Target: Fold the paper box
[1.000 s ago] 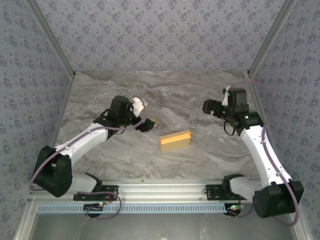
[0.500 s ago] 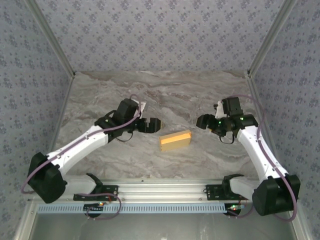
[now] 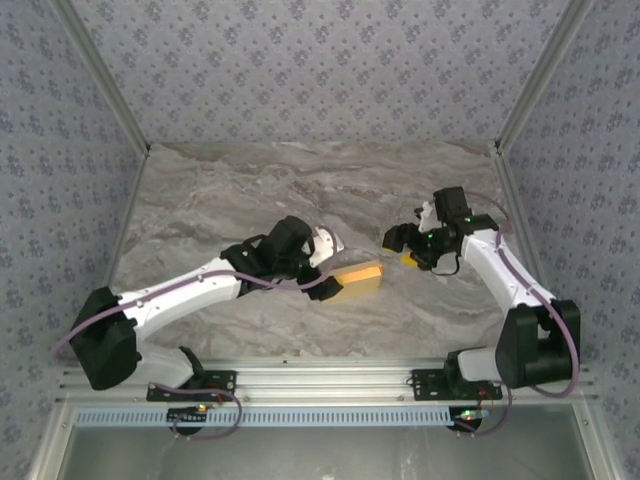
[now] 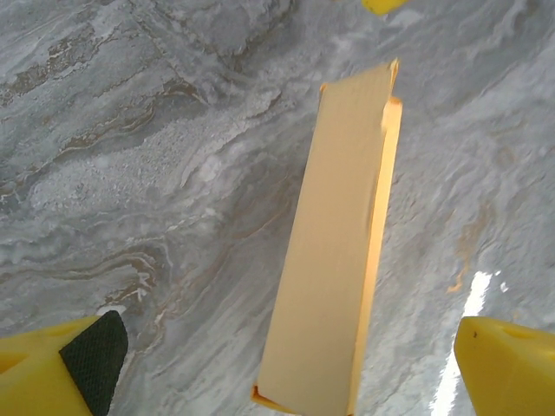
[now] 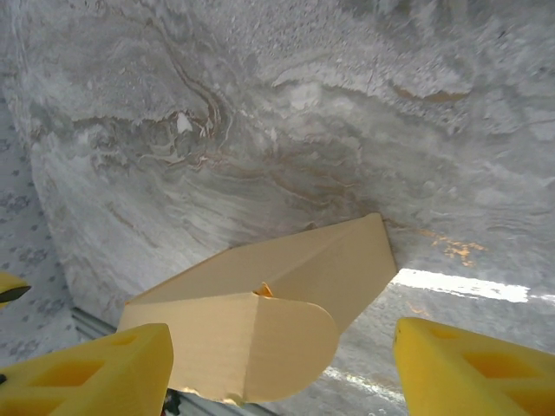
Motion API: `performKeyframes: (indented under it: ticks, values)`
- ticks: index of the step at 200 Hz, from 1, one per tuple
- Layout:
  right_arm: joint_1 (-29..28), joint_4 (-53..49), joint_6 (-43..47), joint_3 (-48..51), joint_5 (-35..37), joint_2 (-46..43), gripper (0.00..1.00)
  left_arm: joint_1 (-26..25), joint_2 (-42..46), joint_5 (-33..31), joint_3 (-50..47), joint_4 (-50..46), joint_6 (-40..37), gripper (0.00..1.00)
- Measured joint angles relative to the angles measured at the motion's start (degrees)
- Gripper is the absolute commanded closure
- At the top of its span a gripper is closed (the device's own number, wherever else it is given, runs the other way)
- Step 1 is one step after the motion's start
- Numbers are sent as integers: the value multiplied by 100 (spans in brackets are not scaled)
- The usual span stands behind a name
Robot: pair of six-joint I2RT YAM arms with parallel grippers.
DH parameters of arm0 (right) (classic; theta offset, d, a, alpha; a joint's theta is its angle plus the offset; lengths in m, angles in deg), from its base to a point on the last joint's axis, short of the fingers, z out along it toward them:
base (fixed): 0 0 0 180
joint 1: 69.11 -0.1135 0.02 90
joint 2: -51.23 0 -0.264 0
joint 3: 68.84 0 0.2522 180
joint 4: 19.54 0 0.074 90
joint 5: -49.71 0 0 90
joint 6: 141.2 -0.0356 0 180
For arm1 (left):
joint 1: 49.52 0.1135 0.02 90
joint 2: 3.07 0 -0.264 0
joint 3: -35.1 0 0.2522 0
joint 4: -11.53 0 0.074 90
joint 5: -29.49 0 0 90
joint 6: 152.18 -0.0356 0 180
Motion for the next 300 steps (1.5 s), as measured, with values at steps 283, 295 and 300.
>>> performKeyframes:
  ticks: [283, 295, 300]
  values:
    - [-234, -350, 811, -149, -529, 280, 37, 227, -1294, 627, 627, -601, -529, 50]
    - [-264, -380, 815, -146, -509, 221, 36, 234, -1327, 629, 632, -603, -533, 51]
    - [-284, -387, 817, -142, -492, 197, 36, 232, -1344, 629, 632, -603, -535, 51]
